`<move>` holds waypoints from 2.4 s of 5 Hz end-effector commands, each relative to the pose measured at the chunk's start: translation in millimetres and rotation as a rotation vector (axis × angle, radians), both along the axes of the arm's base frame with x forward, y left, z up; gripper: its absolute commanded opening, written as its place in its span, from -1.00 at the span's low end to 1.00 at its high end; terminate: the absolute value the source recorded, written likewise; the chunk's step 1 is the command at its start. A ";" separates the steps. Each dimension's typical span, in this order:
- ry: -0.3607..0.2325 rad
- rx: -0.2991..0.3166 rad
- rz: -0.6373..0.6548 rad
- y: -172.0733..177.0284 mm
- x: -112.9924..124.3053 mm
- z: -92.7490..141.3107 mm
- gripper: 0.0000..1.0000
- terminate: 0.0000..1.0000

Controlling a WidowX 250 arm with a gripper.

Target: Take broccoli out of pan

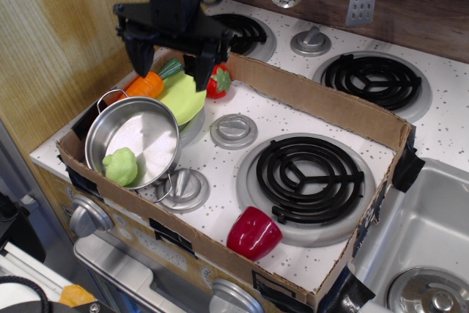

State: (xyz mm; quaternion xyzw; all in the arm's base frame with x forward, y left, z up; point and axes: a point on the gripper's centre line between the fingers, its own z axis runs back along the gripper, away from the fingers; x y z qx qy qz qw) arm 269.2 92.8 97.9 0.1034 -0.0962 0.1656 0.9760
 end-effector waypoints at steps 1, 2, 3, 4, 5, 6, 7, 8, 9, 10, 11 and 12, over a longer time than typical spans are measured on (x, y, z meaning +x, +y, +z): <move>-0.051 0.021 0.001 17.6 -16.3 -9.8 1.00 -1.00; -0.055 0.032 0.020 22.0 -26.1 -22.1 1.00 -1.00; -0.051 0.053 0.028 19.8 -32.4 -33.4 1.00 -1.00; -0.057 0.089 0.062 18.3 -35.9 -41.9 1.00 -1.00; -0.055 0.095 0.081 19.0 -38.4 -48.3 1.00 -1.00; -0.071 0.117 0.098 19.0 -41.6 -57.5 1.00 -1.00; -0.061 0.103 0.100 19.3 -43.4 -66.1 1.00 -1.00; -0.079 0.120 0.126 17.1 -43.6 -71.1 1.00 -1.00; -0.083 0.122 0.124 18.4 -43.6 -74.2 1.00 -1.00; -0.104 0.143 0.150 16.4 -47.1 -77.5 1.00 -1.00; -0.110 0.120 0.154 20.5 -50.3 -81.2 -1.00 -1.00; -0.110 0.111 0.173 21.9 -51.5 -77.8 -1.00 -1.00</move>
